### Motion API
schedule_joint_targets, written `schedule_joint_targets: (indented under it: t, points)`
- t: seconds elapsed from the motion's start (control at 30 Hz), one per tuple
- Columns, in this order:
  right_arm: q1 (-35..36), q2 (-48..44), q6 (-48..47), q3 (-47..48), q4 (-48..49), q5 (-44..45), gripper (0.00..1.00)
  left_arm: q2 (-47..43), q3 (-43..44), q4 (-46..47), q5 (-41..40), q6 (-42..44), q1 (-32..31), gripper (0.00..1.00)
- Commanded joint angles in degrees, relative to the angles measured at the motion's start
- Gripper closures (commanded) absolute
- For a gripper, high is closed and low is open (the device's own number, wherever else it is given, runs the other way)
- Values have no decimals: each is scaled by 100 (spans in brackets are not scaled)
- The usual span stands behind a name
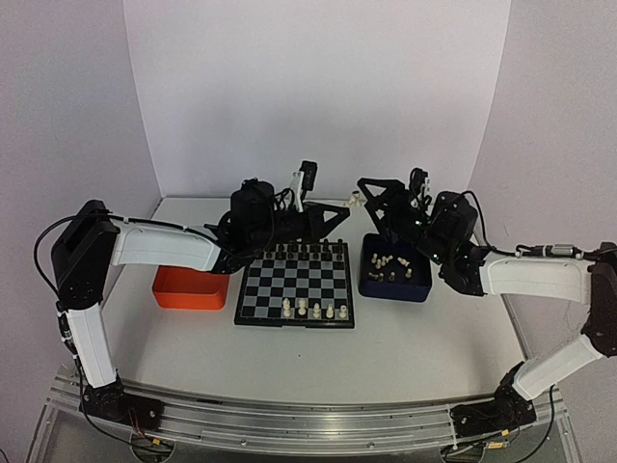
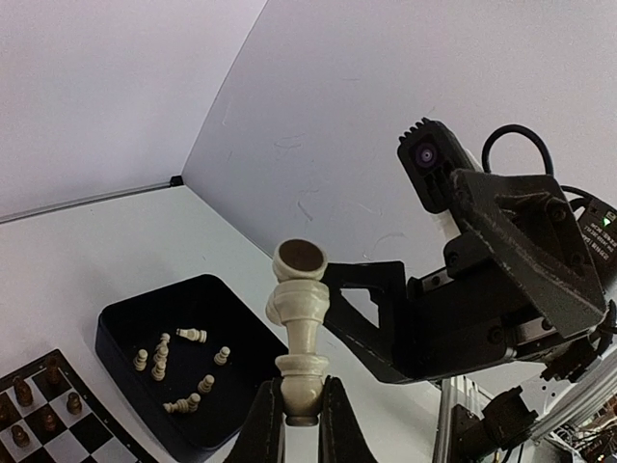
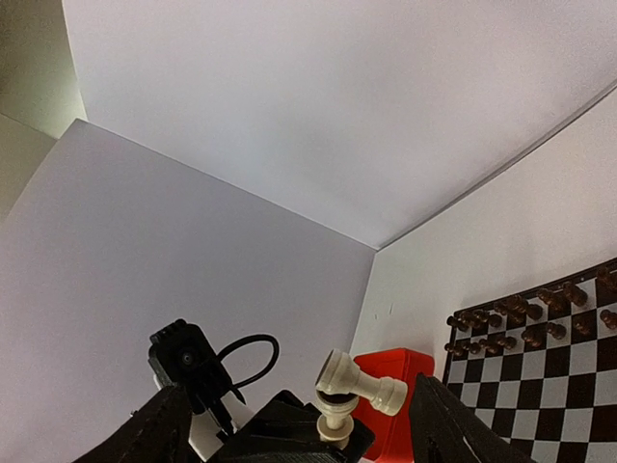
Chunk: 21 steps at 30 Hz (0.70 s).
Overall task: Set up the chess pieces on the board
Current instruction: Place the chess piece in the storage box.
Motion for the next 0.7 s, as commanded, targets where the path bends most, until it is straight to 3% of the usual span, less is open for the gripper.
schedule_joint_targets:
  t: [0.0, 0.1, 0.2, 0.27, 0.43, 0.67]
  points:
    - [-294, -353, -1128, -18, -55, -687, 26, -31, 573, -509, 526, 213, -2, 100]
    - [-845, -787, -2480, 245, -1288, -2434, 25, -173, 684, -1211, 741, 475, 3, 100]
    - [-937, -1208, -4385, 1023, -4337, -2957, 26, -351, 731, -2000, 1078, 796, 20, 100]
    - [-982, -1373, -5453, 1056, -5034, -3113, 26, -440, 745, -2328, 1457, 928, 44, 100]
    - [-1146, -1727, -6849, 942, -5913, -3830, 20, -756, 560, -2726, 2139, 1208, 73, 100]
    - [-1154, -1229, -6995, 1294, -6258, -5452, 24, -1125, 430, -2896, 2928, 1506, 69, 100]
